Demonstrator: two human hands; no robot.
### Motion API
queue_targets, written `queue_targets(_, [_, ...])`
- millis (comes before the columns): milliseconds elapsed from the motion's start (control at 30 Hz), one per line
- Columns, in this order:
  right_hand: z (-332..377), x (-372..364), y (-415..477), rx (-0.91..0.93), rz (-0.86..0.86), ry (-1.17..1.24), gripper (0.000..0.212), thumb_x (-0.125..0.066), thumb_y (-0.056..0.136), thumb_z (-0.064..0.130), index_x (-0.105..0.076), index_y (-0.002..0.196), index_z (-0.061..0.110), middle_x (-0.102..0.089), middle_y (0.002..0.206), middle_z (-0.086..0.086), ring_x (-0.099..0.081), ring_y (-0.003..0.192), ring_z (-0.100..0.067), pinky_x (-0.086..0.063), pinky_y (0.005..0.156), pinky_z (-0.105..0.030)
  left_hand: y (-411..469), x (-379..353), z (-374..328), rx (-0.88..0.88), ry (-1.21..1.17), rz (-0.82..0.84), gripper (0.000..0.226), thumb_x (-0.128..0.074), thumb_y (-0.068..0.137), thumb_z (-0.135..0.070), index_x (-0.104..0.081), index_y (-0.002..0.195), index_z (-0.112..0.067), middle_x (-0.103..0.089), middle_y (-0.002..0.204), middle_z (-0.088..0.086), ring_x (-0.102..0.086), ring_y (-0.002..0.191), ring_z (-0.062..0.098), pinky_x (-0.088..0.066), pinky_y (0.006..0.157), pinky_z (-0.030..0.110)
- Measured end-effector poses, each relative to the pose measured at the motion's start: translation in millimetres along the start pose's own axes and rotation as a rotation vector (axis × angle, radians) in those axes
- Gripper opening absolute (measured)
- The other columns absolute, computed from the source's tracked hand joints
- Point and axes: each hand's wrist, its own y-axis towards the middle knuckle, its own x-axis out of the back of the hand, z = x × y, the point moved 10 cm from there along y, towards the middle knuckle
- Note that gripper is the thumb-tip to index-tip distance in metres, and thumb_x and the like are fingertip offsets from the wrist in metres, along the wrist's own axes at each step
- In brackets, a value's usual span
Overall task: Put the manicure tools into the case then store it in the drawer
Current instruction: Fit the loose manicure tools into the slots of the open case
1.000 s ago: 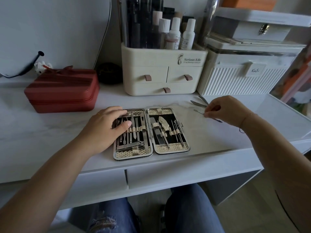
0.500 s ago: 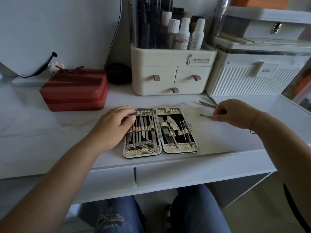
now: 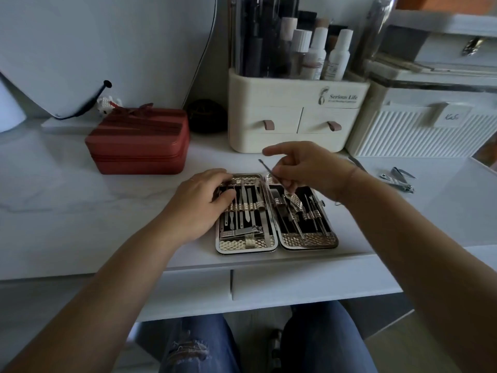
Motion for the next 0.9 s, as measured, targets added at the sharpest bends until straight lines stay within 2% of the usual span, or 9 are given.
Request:
queue_targets(67, [-0.9, -14.6, 10.3, -0.003, 0.017, 0.019, 0.042, -0.054, 0.089, -0.003, -0.049, 0.13, 0.004, -0.06, 0.059, 0.0, -0.055, 0.051, -0.009, -0.05, 0.052, -0.017, 0.2, 0.9, -1.3, -0.005, 0.003, -0.005, 0.042, -0.05, 0.094, -0.03, -0.049, 0.133, -0.017, -0.046, 0.142, -0.003, -0.039, 0.131, 0.014, -0.022, 0.099, 0.017])
queue_targets(267, [-10.5, -24.3, 16.1, -0.035, 0.066, 0.093, 0.035, -0.052, 0.091, 0.0, -0.056, 0.124, 0.008, -0.055, 0.084, -0.024, -0.051, 0.059, -0.017, -0.049, 0.053, -0.018, -0.6, 1.4, -3.9, -0.034, 0.018, -0.022, 0.043, -0.049, 0.093, -0.032, -0.049, 0.133, -0.015, -0.047, 0.14, -0.003, -0.039, 0.129, 0.014, -0.022, 0.098, 0.017])
queue_targets(400, [-10.8, -24.1, 16.0, -0.025, 0.074, 0.083, 0.037, -0.052, 0.091, 0.0, -0.054, 0.127, 0.01, -0.055, 0.071, -0.016, -0.052, 0.05, -0.01, -0.047, 0.05, -0.016, -0.4, -1.9, -2.3, -0.036, 0.022, -0.012, 0.047, -0.048, 0.093, -0.036, -0.045, 0.135, -0.016, -0.047, 0.14, -0.002, -0.039, 0.13, 0.017, -0.027, 0.106, 0.029])
queue_targets(500, [-2.6, -25.7, 16.9, 0.043, 0.038, 0.026, 0.039, -0.055, 0.09, 0.001, -0.053, 0.127, 0.012, -0.057, 0.066, -0.007, -0.053, 0.052, -0.01, -0.047, 0.051, -0.019, 4.9, 5.6, 1.6, 0.012, -0.149, -0.045, 0.046, -0.05, 0.092, -0.04, -0.048, 0.132, -0.019, -0.049, 0.135, -0.003, -0.042, 0.126, 0.012, -0.032, 0.106, 0.03])
queue_targets(533, [2.0, -26.2, 17.2, 0.075, 0.013, 0.027, 0.04, -0.056, 0.089, 0.001, -0.052, 0.127, 0.012, -0.059, 0.067, -0.004, -0.054, 0.053, -0.009, -0.047, 0.051, -0.019, 8.7, 11.5, 4.9, 0.048, -0.248, -0.071, 0.042, -0.051, 0.091, -0.04, -0.053, 0.128, -0.019, -0.054, 0.129, -0.004, -0.047, 0.12, 0.006, -0.035, 0.101, 0.024])
queue_targets(600, [11.4, -25.5, 15.7, 0.143, -0.043, 0.048, 0.041, -0.056, 0.088, -0.002, -0.051, 0.127, 0.011, -0.06, 0.064, 0.001, -0.053, 0.051, -0.009, -0.046, 0.051, -0.019, 16.3, 23.5, 11.5, 0.139, -0.403, -0.136, 0.031, -0.053, 0.09, -0.04, -0.065, 0.11, -0.019, -0.065, 0.104, -0.006, -0.056, 0.088, -0.01, -0.039, 0.079, 0.008])
queue_targets(667, [21.0, -25.0, 13.4, 0.205, -0.082, 0.063, 0.043, -0.056, 0.087, -0.003, -0.05, 0.127, 0.009, -0.06, 0.063, 0.001, -0.052, 0.051, -0.009, -0.046, 0.053, -0.02, 24.3, 30.6, 16.9, 0.229, -0.493, -0.179, 0.03, -0.056, 0.088, -0.043, -0.071, 0.093, -0.017, -0.069, 0.085, -0.006, -0.055, 0.066, -0.007, -0.04, 0.065, 0.011])
queue_targets(767, [28.6, -23.1, 10.4, 0.255, -0.108, 0.063, 0.045, -0.056, 0.086, -0.005, -0.049, 0.128, 0.009, -0.059, 0.066, -0.005, -0.052, 0.052, -0.011, -0.046, 0.054, -0.021, 31.6, 20.9, 14.6, 0.322, -0.652, -0.115, 0.025, -0.061, 0.085, -0.041, -0.071, 0.082, -0.019, -0.069, 0.076, -0.005, -0.055, 0.067, 0.006, -0.041, 0.061, 0.021])
queue_targets(900, [25.8, -24.7, 8.8, 0.239, -0.097, 0.014, 0.045, -0.057, 0.086, -0.004, -0.049, 0.129, 0.009, -0.061, 0.068, -0.008, -0.055, 0.051, -0.01, -0.047, 0.054, -0.02, 33.5, 7.4, 16.6, 0.392, -0.789, -0.122, 0.012, -0.068, 0.082, -0.029, -0.069, 0.074, -0.02, -0.063, 0.066, -0.005, -0.05, 0.064, 0.008, -0.038, 0.058, 0.021])
